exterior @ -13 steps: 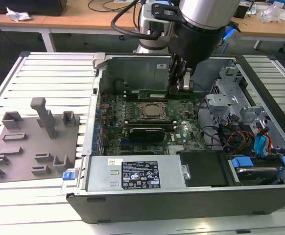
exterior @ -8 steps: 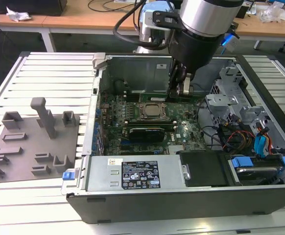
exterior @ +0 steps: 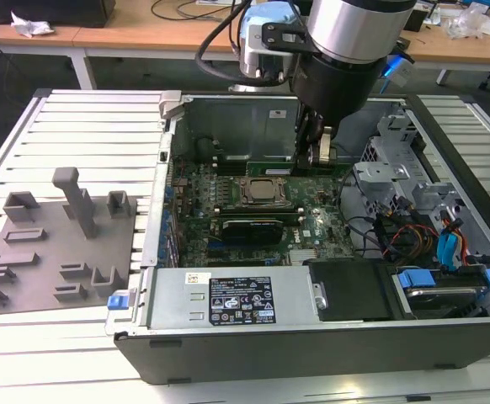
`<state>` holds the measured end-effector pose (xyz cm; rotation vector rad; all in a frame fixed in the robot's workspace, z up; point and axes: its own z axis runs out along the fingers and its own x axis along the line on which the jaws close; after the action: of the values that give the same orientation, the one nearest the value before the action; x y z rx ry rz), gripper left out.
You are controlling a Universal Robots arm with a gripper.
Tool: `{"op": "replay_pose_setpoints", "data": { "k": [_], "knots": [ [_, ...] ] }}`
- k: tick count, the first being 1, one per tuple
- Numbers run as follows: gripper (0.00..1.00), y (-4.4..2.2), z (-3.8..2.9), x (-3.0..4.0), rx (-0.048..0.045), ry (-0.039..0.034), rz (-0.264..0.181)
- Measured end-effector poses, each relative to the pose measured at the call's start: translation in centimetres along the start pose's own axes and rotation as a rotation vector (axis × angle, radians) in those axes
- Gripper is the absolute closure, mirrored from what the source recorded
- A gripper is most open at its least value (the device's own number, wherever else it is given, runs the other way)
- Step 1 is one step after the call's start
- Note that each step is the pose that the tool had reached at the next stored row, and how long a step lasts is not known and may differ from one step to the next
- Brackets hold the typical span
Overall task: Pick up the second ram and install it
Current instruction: 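Pick up the second ram and move it above second insertion slot, then insert the second ram into the second slot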
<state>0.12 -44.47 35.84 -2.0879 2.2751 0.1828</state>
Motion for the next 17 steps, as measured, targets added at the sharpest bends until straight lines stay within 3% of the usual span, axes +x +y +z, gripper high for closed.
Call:
{"op": "replay_pose_setpoints", "data": {
  "k": [12, 17],
  "knots": [
    [0.86, 0.00, 0.00, 0.00, 0.0013, -0.0001, 0.000],
    [0.86, 0.02, 0.45, -0.51, 0.0013, -0.0004, 0.000]
  ]
}}
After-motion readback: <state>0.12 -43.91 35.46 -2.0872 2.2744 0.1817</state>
